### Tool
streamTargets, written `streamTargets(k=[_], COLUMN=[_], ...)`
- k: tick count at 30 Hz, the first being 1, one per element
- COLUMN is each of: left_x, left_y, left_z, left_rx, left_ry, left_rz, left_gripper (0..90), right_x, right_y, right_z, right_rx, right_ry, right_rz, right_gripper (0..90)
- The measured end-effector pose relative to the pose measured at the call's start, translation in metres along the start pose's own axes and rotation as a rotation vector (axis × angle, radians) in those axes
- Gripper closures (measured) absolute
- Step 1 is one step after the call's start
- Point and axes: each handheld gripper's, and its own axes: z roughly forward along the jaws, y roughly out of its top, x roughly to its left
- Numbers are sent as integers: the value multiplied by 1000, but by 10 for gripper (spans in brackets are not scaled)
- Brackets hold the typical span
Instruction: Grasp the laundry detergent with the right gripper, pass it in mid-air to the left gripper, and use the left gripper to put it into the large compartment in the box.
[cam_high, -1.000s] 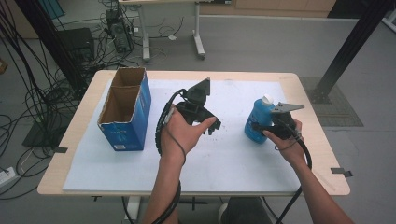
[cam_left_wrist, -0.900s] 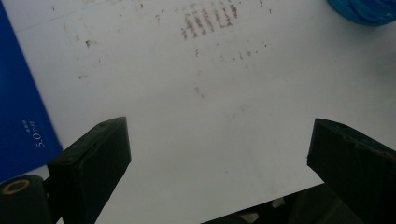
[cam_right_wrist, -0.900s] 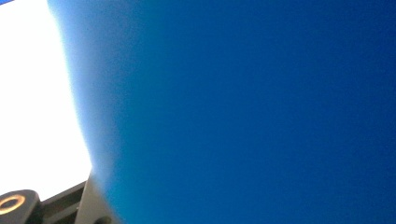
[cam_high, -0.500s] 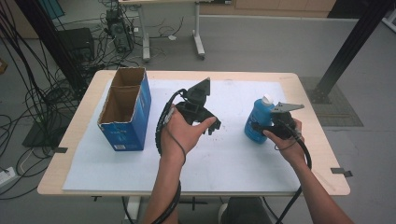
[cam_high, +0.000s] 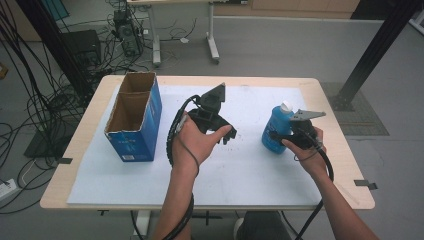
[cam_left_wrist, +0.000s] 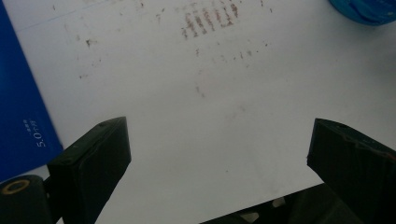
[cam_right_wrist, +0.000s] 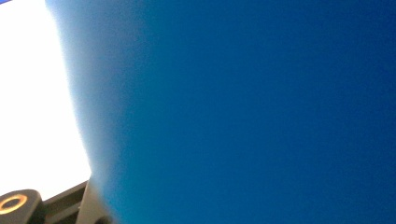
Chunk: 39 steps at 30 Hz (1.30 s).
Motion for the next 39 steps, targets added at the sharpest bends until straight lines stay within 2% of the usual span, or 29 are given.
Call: streamTargets(k=[39], left_x=[0], left_y=[0], left_z=[-1], left_rx=[-7], left_ry=[0], left_rz=[-2], left_gripper=[65], right_x=[0], right_y=[0], right_z=[0], right_rx=[-2], right_ry=[0], right_rz=[-1], right_gripper=[424])
